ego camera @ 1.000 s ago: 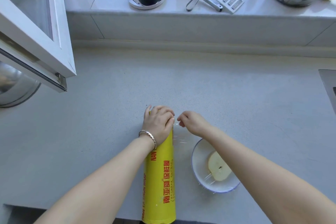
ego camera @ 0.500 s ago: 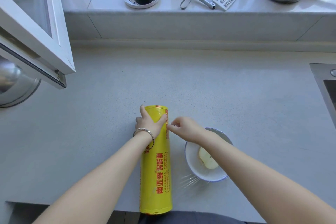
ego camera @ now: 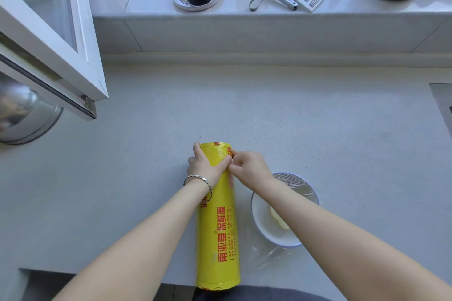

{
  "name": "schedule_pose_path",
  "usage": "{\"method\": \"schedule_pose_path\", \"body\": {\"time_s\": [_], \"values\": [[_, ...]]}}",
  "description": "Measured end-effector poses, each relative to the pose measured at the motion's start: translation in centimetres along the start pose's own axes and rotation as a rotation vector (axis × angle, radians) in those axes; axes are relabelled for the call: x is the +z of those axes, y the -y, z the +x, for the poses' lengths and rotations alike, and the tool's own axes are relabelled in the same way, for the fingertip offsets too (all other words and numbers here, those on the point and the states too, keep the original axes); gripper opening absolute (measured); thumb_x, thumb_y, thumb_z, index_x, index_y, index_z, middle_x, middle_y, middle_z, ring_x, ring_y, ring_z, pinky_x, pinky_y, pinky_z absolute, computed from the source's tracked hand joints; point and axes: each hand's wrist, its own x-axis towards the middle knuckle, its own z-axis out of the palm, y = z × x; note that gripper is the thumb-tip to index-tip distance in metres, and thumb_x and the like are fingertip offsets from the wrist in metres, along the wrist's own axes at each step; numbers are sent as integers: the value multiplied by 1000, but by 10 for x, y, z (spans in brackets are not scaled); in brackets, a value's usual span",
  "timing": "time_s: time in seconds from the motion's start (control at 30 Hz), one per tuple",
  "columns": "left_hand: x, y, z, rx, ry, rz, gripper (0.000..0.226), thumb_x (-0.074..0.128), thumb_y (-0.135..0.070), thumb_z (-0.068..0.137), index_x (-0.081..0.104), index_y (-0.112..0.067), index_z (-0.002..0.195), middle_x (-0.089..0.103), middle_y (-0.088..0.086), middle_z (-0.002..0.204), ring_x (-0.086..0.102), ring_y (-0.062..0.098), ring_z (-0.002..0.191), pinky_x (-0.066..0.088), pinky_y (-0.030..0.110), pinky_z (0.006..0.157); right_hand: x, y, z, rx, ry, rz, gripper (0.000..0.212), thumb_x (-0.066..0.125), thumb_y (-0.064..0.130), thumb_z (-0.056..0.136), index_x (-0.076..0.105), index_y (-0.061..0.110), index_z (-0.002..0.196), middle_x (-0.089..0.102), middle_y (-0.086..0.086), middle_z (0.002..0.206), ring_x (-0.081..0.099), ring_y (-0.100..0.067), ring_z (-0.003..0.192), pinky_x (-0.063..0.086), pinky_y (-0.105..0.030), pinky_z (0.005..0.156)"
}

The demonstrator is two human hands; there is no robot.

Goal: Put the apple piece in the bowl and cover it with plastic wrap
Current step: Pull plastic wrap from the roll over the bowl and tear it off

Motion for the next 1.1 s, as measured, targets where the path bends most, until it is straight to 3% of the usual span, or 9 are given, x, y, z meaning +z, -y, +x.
{"method": "schedule_pose_path", "body": {"time_s": [0.13, 0.23, 0.3, 0.4, 0.6, 0.7, 0.83, 0.97, 1.1], "values": [[-2, 2, 3, 7, 7, -27, 95, 63, -50, 77, 5, -16, 144, 35, 23, 141, 42, 39, 125, 38, 46, 104, 4, 2, 4, 56, 59, -121, 43, 46, 2, 77, 23, 18, 44, 36, -7, 47, 34, -26, 64, 20, -30, 55], [-3, 4, 5, 2, 7, -33, 95, 64, -50, 77, 6, -16, 144, 35, 22, 140, 44, 39, 124, 39, 46, 102, 2, -1, 3, 81, 68, -162, 33, 47, 9, 80, 32, 16, 51, 37, -3, 54, 41, -29, 70, 27, -32, 60], [-2, 4, 4, 3, -4, -30, 95, 64, -50, 76, 6, -17, 144, 35, 22, 140, 43, 39, 124, 39, 47, 102, -3, -3, -2, 85, 68, -187, 6, 50, 17, 82, 52, 11, 80, 58, -7, 85, 53, -30, 87, 40, -35, 71], [0, 2, 3, -4, -18, -24, 95, 63, -50, 77, 5, -17, 144, 35, 22, 140, 44, 39, 123, 39, 46, 100, -8, -5, -9, 26, 62, -228, 31, 47, 15, 84, 56, 17, 114, 54, -6, 121, 56, -27, 107, 43, -36, 85], [-1, 1, 1, -12, -16, -5, 95, 60, -52, 78, 1, -17, 144, 34, 22, 141, 43, 39, 124, 38, 45, 99, -10, -9, -21, -216, 65, -239, 38, 40, -2, 81, 73, 11, 96, 64, -10, 113, 59, -29, 105, 45, -39, 88], [0, 1, 0, -18, -20, -5, 94, 60, -52, 79, 2, -17, 144, 34, 22, 141, 43, 39, 125, 38, 46, 100, -11, -11, -31, -291, 121, -241, 41, 36, 4, 76, 75, 12, 85, 68, -8, 107, 61, -26, 103, 40, -38, 95], [0, 1, -1, -14, -21, 1, 94, 60, -51, 79, 3, -15, 144, 33, 23, 141, 42, 40, 125, 36, 45, 101, -21, -7, -43, -150, 197, -131, 34, 43, 25, 81, 71, 15, 99, 69, -5, 109, 59, -21, 106, 39, -35, 98], [0, -1, -2, -16, -30, 16, 93, 59, -51, 80, 2, -16, 144, 34, 24, 140, 42, 40, 125, 37, 45, 100, -18, -1, -44, -69, 220, -305, 40, 56, 46, 80, 66, 15, 103, 66, -5, 112, 57, -21, 108, 40, -36, 96], [-2, 1, -2, -12, -15, -7, 94, 60, -51, 79, 2, -16, 144, 33, 23, 141, 42, 39, 126, 36, 46, 101, -7, 1, -34, -50, 231, -352, 28, 55, 44, 83, 53, 21, 67, 66, -7, 99, 59, -26, 97, 42, -35, 82]]}}
